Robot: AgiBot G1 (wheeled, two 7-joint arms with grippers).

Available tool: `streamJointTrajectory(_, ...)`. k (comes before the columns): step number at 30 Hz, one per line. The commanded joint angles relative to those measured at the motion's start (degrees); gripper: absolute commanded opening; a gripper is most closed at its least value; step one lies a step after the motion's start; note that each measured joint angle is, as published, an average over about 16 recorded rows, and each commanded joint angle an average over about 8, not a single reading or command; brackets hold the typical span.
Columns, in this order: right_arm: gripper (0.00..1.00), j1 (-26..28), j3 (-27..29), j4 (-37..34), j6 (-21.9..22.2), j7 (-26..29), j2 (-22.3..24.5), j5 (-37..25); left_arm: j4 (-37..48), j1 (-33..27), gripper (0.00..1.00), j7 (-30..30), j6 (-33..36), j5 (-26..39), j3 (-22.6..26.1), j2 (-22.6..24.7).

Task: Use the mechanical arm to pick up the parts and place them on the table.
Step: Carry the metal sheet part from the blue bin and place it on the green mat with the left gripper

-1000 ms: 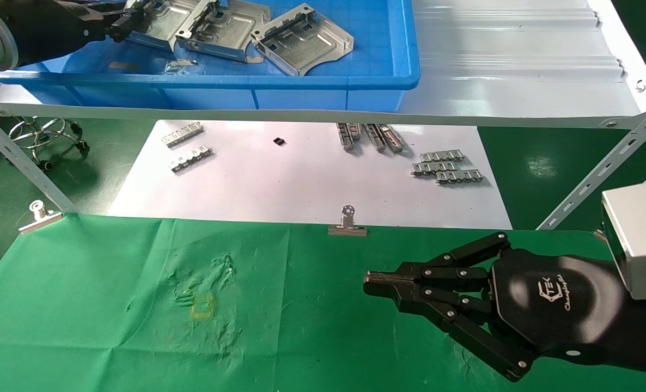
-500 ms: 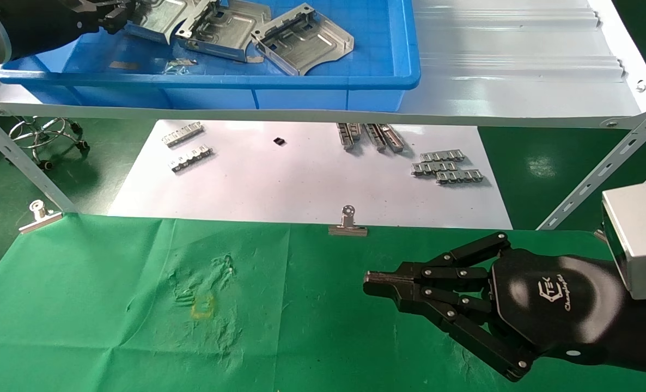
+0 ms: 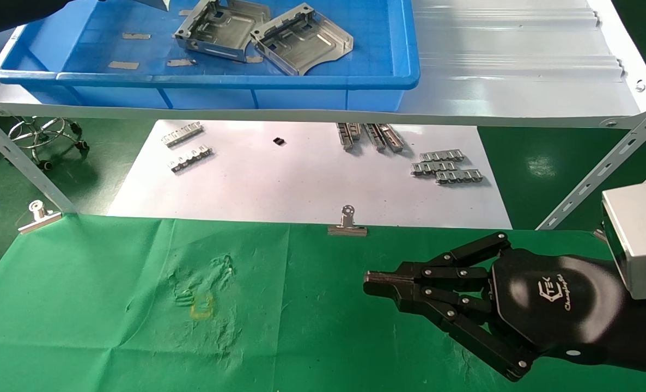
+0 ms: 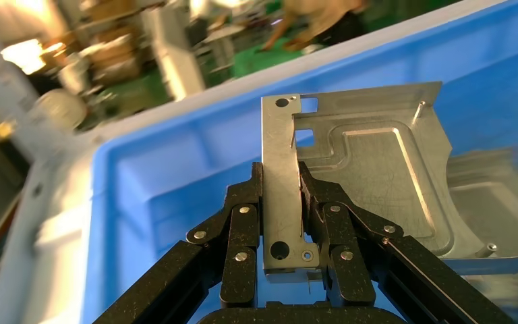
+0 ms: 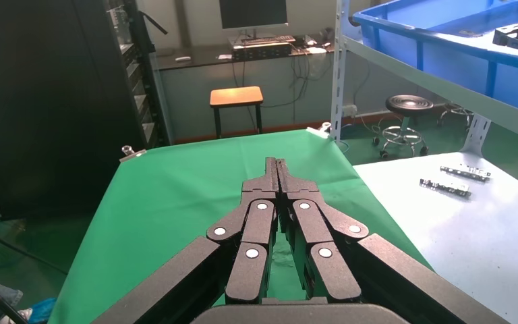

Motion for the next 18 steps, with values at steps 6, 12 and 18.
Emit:
streamJointTrajectory(6, 0.00, 0.0, 0.0, 0.0, 0.0, 0.0, 0.0, 0.0, -2.0, 1.1, 0.00, 2.7, 16.9, -2.6, -1.3, -4.0)
streamJointTrajectory(12, 0.00, 0.0, 0.0, 0.0, 0.0, 0.0, 0.0, 0.0, -1.8, 1.8, 0.00, 5.8, 27.2, -3.9, -1.9, -6.1)
streamJointTrajectory(18, 0.00, 0.0, 0.0, 0.0, 0.0, 0.0, 0.0, 0.0, -2.7, 2.7, 0.00, 10.6, 35.8, -3.6, -1.4, -8.2)
